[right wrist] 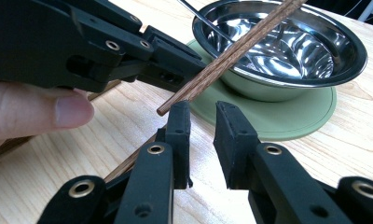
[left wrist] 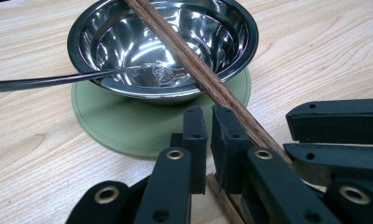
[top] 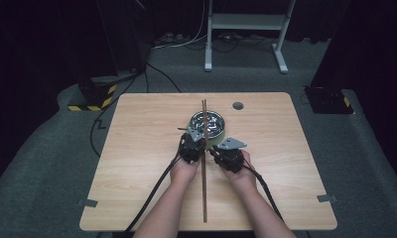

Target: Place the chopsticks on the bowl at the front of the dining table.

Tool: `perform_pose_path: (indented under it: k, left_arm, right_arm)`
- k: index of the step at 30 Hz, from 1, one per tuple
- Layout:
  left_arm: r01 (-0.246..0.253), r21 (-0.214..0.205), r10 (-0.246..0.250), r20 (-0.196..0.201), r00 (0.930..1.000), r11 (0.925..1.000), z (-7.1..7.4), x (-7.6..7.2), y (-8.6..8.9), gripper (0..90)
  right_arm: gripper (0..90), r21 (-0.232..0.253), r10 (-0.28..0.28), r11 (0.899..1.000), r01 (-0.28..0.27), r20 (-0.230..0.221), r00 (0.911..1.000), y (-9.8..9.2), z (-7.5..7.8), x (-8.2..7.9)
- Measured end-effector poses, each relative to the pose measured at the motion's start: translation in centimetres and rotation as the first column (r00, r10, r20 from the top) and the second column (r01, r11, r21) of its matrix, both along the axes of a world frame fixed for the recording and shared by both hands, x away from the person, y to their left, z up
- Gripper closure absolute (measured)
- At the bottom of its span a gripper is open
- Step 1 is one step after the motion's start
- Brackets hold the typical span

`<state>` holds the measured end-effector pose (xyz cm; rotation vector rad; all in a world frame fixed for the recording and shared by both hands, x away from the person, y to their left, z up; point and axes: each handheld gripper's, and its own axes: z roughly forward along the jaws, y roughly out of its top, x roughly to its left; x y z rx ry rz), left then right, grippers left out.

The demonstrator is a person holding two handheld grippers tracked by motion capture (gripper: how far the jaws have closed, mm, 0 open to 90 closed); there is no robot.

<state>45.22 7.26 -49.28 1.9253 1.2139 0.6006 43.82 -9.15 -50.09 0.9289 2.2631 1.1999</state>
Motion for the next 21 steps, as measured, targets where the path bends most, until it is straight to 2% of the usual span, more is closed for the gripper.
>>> perform_pose_path:
  k: [6,10,18,21]
  left_arm:
    - [-0.007,0.012,0.007,-0.005,1.0000,0.9999,-0.05,0.09,0.27,83.3]
    - [-0.001,0.007,0.001,-0.005,1.0000,1.0000,-0.10,0.04,0.15,83.4]
    - [-0.001,-0.002,0.001,-0.003,1.0000,1.0000,-0.18,0.07,-0.07,83.4]
    - [0.000,0.000,0.000,-0.003,1.0000,1.0000,-0.17,0.08,-0.05,83.5]
  right_arm:
    - [75.0,0.002,-0.039,0.999,0.039,-0.001,0.9992,-0.16,0.04,0.16]
    - [74.2,0.005,-0.046,0.999,0.045,0.007,0.9989,-0.06,0.10,0.15]
    - [74.4,0.003,-0.033,0.999,0.033,0.000,0.9995,0.21,0.02,0.10]
    - [74.6,-0.007,-0.026,1.000,0.026,0.012,0.9996,0.22,0.04,0.14]
